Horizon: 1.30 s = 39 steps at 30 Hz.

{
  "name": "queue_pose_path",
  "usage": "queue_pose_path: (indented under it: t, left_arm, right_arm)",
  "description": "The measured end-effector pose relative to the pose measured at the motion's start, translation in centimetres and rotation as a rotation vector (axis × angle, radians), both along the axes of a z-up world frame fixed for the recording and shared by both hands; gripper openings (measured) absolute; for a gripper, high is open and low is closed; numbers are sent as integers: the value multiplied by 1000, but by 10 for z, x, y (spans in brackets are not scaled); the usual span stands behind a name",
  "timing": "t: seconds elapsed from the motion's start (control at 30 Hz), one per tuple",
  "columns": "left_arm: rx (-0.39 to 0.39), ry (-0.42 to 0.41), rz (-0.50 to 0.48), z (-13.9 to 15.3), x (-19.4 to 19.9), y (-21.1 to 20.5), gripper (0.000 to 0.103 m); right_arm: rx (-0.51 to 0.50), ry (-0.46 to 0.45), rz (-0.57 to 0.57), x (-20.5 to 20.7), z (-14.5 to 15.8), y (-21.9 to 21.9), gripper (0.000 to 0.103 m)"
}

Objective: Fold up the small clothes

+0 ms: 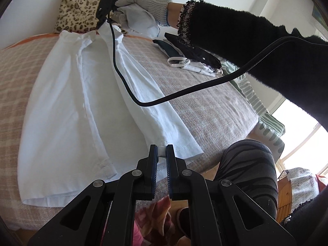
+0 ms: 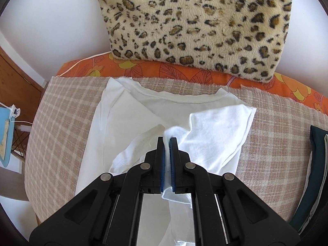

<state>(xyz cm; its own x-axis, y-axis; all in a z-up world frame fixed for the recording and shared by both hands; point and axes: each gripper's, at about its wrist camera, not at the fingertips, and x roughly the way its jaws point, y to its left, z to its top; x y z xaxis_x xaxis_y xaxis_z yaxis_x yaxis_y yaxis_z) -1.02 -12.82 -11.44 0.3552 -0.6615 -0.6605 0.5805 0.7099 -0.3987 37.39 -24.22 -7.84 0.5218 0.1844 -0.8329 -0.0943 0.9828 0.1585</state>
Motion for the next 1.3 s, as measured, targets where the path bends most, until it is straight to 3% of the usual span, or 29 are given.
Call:
queue_pose_path:
  t: [0.23,0.63,0.67,0.73,0.77,0.8,0.93,1.03,1.13,1.2,1.3]
  left_arm:
    - [-11,11,55,-3,2,17,7]
    - [22,16,66,-7,-5,22,7]
    - [25,15,68,-6,-5,23,7]
    - [26,20,71,-5,-6,25,7]
    - [30,20,72,-5,-6,26,7]
    - [32,24,74,-3,-6,27,7]
    - [28,54,82,0,-6,32,9]
    - [22,56,97,5,-7,38,12]
    - [-1,58,133,14,-5,49,18]
    - [-17,49,166,24,-2,61,23]
    - [-26,28,213,39,4,79,30]
  right_arm:
    - [-18,18,-1,5,-10,16,6]
    - [90,5,11,5,-9,26,6]
    - [112,7,14,4,-8,24,11]
    - [133,11,2,0,-1,17,38]
    - [131,-11,-2,-5,6,13,58]
    - [116,-47,-7,-13,15,10,62]
    - [59,-109,26,-49,38,-2,62]
    - [68,-83,78,-80,34,-8,62]
    - [59,-39,122,-105,13,-5,58]
    - [56,17,139,-115,-7,1,46]
    - [11,82,126,-126,-36,9,43]
